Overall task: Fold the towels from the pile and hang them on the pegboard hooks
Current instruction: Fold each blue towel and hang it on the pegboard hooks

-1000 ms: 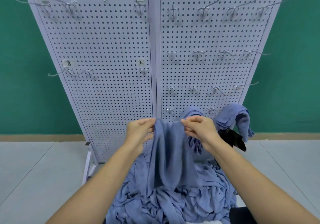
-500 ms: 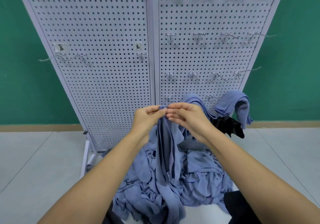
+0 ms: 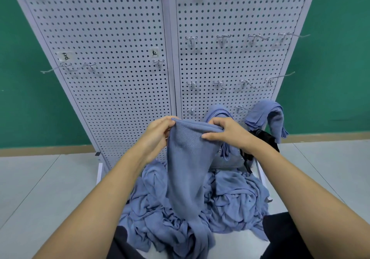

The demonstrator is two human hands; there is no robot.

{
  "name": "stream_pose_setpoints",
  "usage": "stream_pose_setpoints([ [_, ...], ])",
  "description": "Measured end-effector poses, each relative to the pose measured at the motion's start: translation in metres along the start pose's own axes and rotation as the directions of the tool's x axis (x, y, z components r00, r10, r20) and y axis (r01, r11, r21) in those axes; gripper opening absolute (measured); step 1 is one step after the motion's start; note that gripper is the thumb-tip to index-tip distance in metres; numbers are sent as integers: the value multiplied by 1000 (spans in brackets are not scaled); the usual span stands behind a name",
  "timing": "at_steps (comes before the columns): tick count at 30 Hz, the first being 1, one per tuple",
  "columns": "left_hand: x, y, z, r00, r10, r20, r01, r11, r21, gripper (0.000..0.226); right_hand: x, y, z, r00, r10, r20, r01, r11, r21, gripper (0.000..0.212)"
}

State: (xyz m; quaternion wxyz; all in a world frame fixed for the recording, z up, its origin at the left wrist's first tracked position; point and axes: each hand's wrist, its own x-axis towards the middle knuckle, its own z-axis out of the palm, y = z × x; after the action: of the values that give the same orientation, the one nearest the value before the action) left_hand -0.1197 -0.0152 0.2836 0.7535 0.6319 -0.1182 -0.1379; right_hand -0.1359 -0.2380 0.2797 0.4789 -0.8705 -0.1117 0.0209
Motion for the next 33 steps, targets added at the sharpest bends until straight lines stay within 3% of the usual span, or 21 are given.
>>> stream_pose_setpoints([
  [2, -1, -3, -3, 1000, -22, -10, 23, 992, 122, 11, 1, -1, 0, 999, -28, -42, 28, 1000, 9, 25],
  [5, -1, -11, -2, 1000, 4, 0, -4, 939, 345, 24, 1, -3, 3, 997, -49, -56, 51, 998, 34, 18],
  [7, -2, -13, 0, 999, 50, 0, -45, 898, 438, 12, 1, -2, 1, 997, -55, -61, 58, 997, 46, 16],
  [10, 1, -16, 0, 995, 75, -58, -48, 923, 382, 3, 0, -3, -7, 998, -59, -26, 58, 998, -15, 14],
  [15, 4, -23, 13, 996, 81, 40, -90, 917, 390, 5, 2, -3, -2, 994, -89, 57, 98, 978, -185, 24],
  [18, 7, -24, 16, 992, 116, -44, -95, 936, 339, 8, 10, -2, 1, 988, -151, -28, 135, 940, -312, 27],
  [22, 16, -32, 6, 962, 134, -238, -49, 942, 332, 19, 17, -26, -4, 987, -156, -38, 134, 930, -341, 25],
  [25, 19, -45, -7, 911, 41, -410, 74, 963, 258, 20, 25, -60, -11, 990, -134, -31, 112, 916, -384, 31],
  [27, 17, -56, -10, 892, -76, -446, 176, 967, 186, 22, 27, -85, -18, 992, -126, -25, 105, 906, -409, 31],
  [29, 10, -64, -2, 877, -237, -417, 301, 949, 94, 23, 25, -108, -27, 991, -124, -53, 94, 916, -391, 31],
  [33, -14, -68, 25, 821, -535, -202, 523, 845, -111, 32, 12, -148, -55, 967, -162, -194, 118, 969, -217, 32],
])
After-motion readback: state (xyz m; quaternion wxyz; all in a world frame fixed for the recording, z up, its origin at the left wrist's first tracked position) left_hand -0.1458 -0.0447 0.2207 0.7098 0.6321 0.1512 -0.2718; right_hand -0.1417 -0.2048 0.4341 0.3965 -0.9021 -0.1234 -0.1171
